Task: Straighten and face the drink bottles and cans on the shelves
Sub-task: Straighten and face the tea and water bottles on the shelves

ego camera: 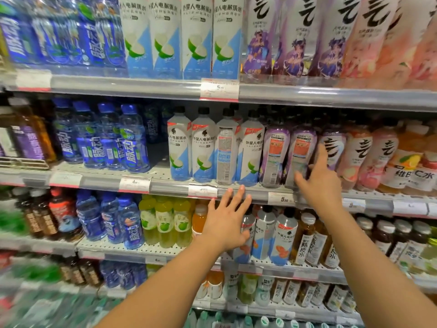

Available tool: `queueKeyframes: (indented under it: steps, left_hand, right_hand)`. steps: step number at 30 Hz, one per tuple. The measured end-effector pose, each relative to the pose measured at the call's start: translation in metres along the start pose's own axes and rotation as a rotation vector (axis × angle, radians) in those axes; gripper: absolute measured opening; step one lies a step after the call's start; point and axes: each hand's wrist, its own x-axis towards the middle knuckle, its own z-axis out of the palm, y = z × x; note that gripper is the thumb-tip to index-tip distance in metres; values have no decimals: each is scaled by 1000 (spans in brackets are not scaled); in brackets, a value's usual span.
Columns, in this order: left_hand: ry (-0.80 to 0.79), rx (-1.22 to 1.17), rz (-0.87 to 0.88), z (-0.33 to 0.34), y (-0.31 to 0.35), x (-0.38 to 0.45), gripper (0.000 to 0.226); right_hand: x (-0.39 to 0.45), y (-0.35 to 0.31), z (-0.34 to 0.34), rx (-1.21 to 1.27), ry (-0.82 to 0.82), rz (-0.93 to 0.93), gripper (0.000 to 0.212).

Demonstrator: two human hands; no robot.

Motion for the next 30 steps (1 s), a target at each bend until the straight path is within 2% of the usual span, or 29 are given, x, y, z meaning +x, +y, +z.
queueKeyframes:
  steps: [7,12,17,19,22,24,30]
  left_hand:
    - [-21,-32,45,6,-4,-12,82]
    - [-74,-196,45,34,-10,-57,65]
    - [-300,-238,-19,96,-45,-115,54]
    - [-401,-274,-66,114,-62,-135,52]
    - [-503,-246,-136,130,-91,-159,59]
    - [-539,-241,-196,135,-112,-169,66]
    - [-539,-227,-250,136,-157,-172,80]
  right_hand:
    - [-99,-9,18,283,-47,45,54]
    - [-159,-15,55,327,-185,63,26]
    - [-209,-21,108,275,-401,6,11]
    - [-227,-21,136,212,-541,3,13]
    - [-254,-19,180,118,-765,-10,43]
    - [-270,-13,211,65,-869,19,45]
    - [-281,17,276,18,-940,155,74]
